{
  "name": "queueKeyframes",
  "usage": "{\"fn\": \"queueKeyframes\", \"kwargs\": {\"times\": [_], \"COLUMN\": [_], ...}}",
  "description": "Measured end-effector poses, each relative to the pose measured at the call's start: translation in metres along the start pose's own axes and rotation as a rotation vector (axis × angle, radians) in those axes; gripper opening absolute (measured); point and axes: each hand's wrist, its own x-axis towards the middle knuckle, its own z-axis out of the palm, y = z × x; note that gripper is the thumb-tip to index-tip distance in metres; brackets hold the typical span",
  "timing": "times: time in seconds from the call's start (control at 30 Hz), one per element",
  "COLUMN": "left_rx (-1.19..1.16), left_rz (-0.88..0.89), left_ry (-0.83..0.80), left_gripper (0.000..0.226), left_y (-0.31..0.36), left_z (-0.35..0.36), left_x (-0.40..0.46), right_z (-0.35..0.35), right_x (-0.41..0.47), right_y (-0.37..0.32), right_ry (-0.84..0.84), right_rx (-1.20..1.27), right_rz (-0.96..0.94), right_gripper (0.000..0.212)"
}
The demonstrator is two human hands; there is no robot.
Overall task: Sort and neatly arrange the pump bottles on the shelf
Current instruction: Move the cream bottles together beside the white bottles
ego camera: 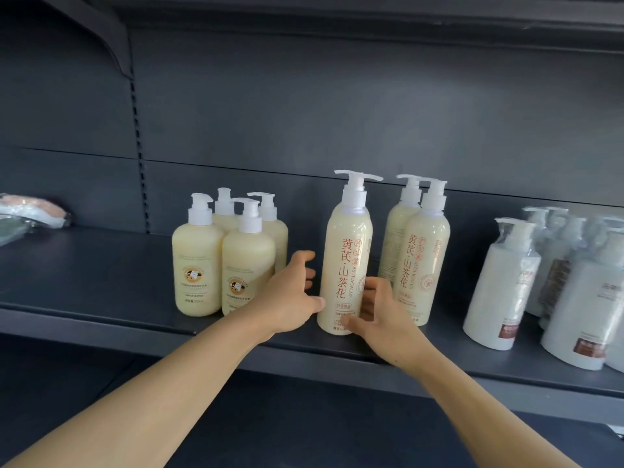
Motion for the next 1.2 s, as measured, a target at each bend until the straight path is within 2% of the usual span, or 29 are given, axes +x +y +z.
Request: {"fn": "queueKeyframes", "kwargs": {"times": [0.2,0.33,0.43,0.47,0.57,0.63,0.77,0.83,0.97,1.2], "left_rx": [0.043,0.058,0.094,0.095,0.086,0.08,0.09,0.102,0.107,0.111], "left_rz": [-0.007,0.006,0.018,0.016,0.0,-0.018,-0.04,-0.046,-0.059,-0.078], "left_ry": [-0.021,-0.04,-0.016,-0.01,-0.011,-0.018,-0.024,-0.021,-0.019,-0.011], "left_gripper": [0.074,0.067,0.07,0.071,0.072,0.071,0.072,0.072,0.071,0.067], "left_y": [0.004,0.007,0.009,0.009,0.007,0.006,0.004,0.002,0.002,0.004], "left_z": [0.002,0.009,0.015,0.016,0.018,0.021,0.025,0.028,0.032,0.033], "left_x": [-0.002,-0.003,-0.002,-0.002,0.001,0.002,0.004,0.005,0.006,0.007], "right_z": [0.013,0.014,0.012,0.009,-0.016,-0.036,-0.051,-0.053,-0.06,-0.054], "right_x": [0.0,0.0,-0.005,-0.009,-0.016,-0.01,0.014,0.018,0.014,-0.005], "right_y": [0.006,0.006,0.006,0.004,0.001,0.004,0.017,0.022,0.023,0.014], "right_ry": [0.077,0.084,0.11,0.18,0.558,0.663,0.496,0.419,0.358,0.215], "right_rx": [-0.125,-0.125,-0.115,-0.112,-0.105,-0.139,-0.043,0.011,-0.036,-0.044], "right_rz": [0.009,0.0,-0.017,-0.033,-0.102,-0.109,0.093,0.15,0.158,0.077], "right_gripper": [0.054,0.052,0.051,0.053,0.057,0.063,0.085,0.077,0.06,0.062]}}
